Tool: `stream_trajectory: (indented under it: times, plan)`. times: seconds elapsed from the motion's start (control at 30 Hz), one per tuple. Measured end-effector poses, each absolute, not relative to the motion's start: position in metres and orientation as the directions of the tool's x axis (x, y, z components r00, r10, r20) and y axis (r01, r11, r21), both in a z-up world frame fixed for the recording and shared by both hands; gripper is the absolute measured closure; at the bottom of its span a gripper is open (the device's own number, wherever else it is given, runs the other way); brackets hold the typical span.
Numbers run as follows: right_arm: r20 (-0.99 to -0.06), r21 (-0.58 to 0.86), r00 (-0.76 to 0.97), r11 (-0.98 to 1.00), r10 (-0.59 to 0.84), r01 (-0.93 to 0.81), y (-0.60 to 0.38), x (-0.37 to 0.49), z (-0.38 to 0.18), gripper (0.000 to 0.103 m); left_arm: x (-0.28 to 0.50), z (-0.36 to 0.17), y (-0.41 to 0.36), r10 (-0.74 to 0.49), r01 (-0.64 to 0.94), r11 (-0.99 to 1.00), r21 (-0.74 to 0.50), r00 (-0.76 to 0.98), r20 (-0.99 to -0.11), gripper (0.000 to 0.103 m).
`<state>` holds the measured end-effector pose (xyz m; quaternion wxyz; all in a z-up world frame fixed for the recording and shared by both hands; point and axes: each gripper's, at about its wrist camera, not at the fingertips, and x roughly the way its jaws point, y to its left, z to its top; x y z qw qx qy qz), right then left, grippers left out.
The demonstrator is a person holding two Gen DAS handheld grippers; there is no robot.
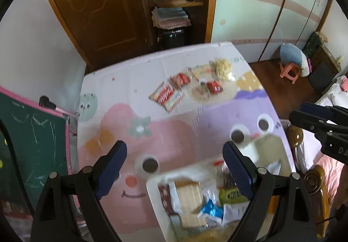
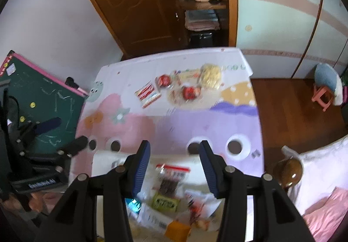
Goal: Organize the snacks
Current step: 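Lift both grippers from the tray toward the remaining snacks, then grasp the Cookies bag with the left gripper while the right grasps the clear puffed-snack bag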
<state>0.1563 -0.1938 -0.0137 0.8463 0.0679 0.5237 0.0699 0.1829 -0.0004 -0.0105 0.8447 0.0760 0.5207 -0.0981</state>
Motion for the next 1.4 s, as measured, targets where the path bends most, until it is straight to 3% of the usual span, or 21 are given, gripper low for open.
stream_trajectory:
  times: [0.23,0.4,0.67,0.93,1.4]
  plan:
    - [-0.869,0.161,0.470,0.987,0.152,-0.021,-0.211,0.221,0.011,0.047,0.246,0.021,0.001,-0.103,0.243,0.970,0.026,0.503,-0.858,0.007]
    - [-0.869,0.131,0.485,0.991,0.103,0.025,-0.222,0.279,0.005,0.042,0.295,0.006,-0.004,-0.091,0.224,0.974,0.026,0.497,-0.863,0.007]
    - [-0.909,0.138,0.408,0.986,0.089,0.092,-0.233,0.354,-0.060,0.036,0.376,-0.098,0.013,-0.058,0.028,0.998,-0.051,0.372,-0.926,0.007]
    - [-0.948,0.129,0.310,0.978,0.074,0.162,-0.243,0.400,-0.139,0.036,0.404,-0.197,0.019,-0.083,-0.148,0.982,-0.120,0.234,-0.969,0.007]
    - [-0.971,0.138,0.225,0.962,0.084,0.235,-0.249,0.424,-0.202,0.028,0.401,-0.259,0.019,-0.097,-0.285,0.949,-0.138,0.153,-0.983,0.007]
